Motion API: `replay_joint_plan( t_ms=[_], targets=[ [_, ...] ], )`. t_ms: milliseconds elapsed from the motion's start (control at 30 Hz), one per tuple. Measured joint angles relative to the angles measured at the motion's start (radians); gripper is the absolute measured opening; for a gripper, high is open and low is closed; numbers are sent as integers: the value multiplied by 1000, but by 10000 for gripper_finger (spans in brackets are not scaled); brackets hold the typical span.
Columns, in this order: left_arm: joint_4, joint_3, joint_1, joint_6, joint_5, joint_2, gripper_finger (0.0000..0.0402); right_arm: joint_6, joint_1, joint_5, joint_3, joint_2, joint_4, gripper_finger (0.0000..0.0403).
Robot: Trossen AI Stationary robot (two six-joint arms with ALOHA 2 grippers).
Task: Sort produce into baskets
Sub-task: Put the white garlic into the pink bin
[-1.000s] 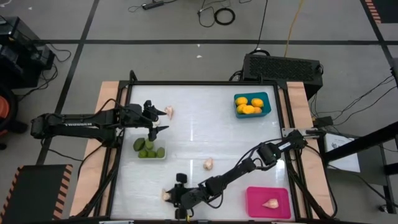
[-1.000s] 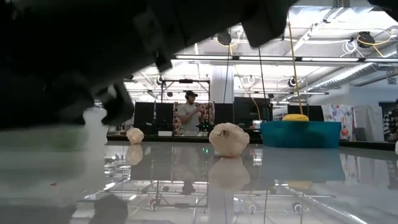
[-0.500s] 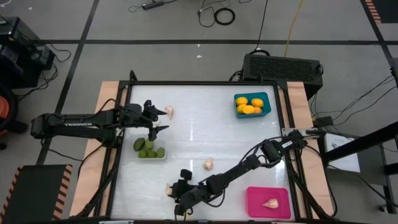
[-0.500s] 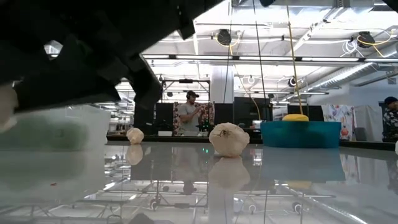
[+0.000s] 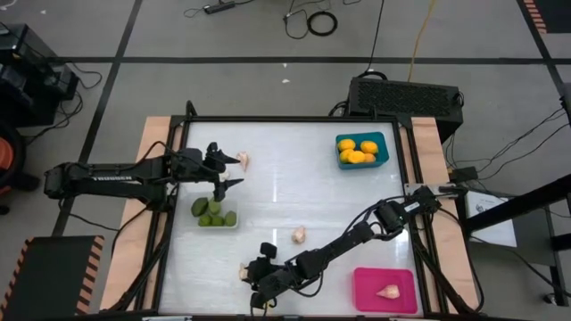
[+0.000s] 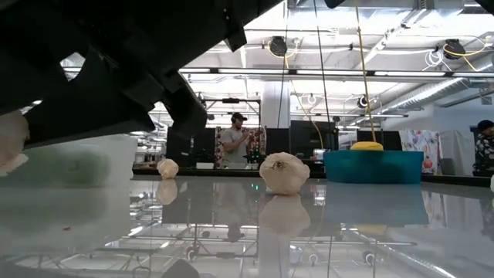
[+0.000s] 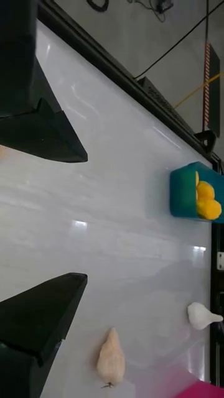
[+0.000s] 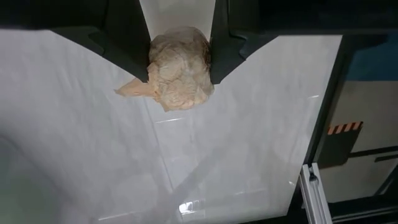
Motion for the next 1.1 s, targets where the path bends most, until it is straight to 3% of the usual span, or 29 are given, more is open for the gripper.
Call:
replay_joint_plan(
  t_ms=[200, 333, 667, 1100],
  targets=[
    [7, 0, 0, 0, 25, 0, 312, 0, 0, -4, 0, -4, -13, 132],
    [50, -4, 0, 0, 31, 11, 312, 34, 4, -6, 0, -42, -111, 132],
    [320, -53, 0, -2, 187, 119, 312, 248, 52, 2, 0, -225, -555, 132],
    [579, -53, -35, -52, 312, 330, 312, 695, 166, 24, 0, -403, -1132, 132]
  ],
)
